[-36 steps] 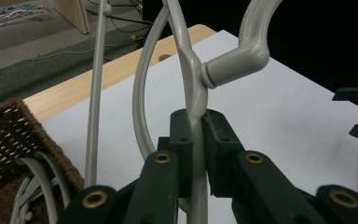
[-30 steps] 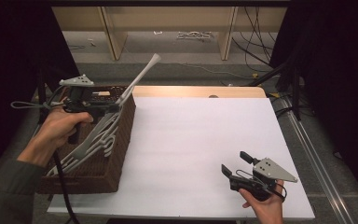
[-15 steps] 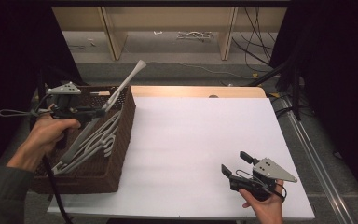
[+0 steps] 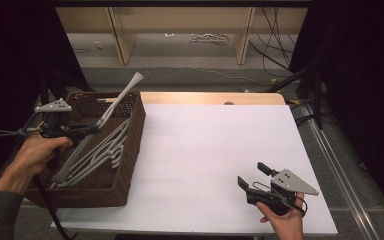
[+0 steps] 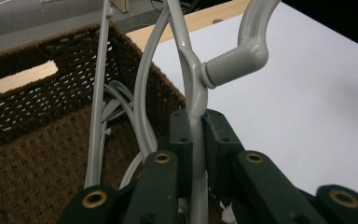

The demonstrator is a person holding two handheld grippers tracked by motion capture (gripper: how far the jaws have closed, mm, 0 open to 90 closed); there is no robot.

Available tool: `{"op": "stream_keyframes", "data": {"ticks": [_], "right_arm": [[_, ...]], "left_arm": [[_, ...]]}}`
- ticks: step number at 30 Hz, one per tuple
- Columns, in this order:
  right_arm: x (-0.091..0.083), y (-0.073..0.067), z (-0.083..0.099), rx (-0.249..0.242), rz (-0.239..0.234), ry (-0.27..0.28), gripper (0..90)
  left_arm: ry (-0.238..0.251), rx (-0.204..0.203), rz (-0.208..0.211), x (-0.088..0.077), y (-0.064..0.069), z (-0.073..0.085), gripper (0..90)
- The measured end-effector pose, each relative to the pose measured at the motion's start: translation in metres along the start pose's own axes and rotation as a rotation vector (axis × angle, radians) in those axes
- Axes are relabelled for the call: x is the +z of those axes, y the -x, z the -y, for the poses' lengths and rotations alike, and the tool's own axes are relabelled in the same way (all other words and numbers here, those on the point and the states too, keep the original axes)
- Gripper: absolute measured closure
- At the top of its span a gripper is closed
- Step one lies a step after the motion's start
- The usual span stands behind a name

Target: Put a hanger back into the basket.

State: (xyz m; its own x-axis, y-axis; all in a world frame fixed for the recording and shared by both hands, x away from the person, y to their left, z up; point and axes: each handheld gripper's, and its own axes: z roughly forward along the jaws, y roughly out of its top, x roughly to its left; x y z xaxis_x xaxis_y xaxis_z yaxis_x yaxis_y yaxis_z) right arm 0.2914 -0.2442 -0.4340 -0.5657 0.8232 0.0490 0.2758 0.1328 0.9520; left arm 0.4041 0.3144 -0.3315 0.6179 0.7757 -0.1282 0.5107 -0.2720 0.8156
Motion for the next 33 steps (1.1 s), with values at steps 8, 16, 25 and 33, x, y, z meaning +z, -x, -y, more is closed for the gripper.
{"op": "stream_keyframes", "data": {"ticks": [8, 16, 25, 33], "right_arm": [[0.0, 0.0, 0.0, 0.001, -0.001, -0.002, 19.9], [0.0, 0.0, 0.0, 0.002, -0.002, 0.0, 19.9], [0.001, 0.0, 0.001, 0.012, -0.011, -0.002, 19.9], [0.002, 0.0, 0.001, 0.014, -0.007, 0.01, 19.9]], "left_arm": [[-0.032, 0.001, -0.017, -0.005, -0.004, 0.016, 82.3], [-0.069, -0.013, -0.027, -0.007, -0.01, 0.032, 82.3], [-0.113, 0.008, -0.048, -0.005, -0.014, 0.04, 82.3], [-0.188, 0.01, -0.063, 0.009, -0.017, 0.046, 82.2]]}}
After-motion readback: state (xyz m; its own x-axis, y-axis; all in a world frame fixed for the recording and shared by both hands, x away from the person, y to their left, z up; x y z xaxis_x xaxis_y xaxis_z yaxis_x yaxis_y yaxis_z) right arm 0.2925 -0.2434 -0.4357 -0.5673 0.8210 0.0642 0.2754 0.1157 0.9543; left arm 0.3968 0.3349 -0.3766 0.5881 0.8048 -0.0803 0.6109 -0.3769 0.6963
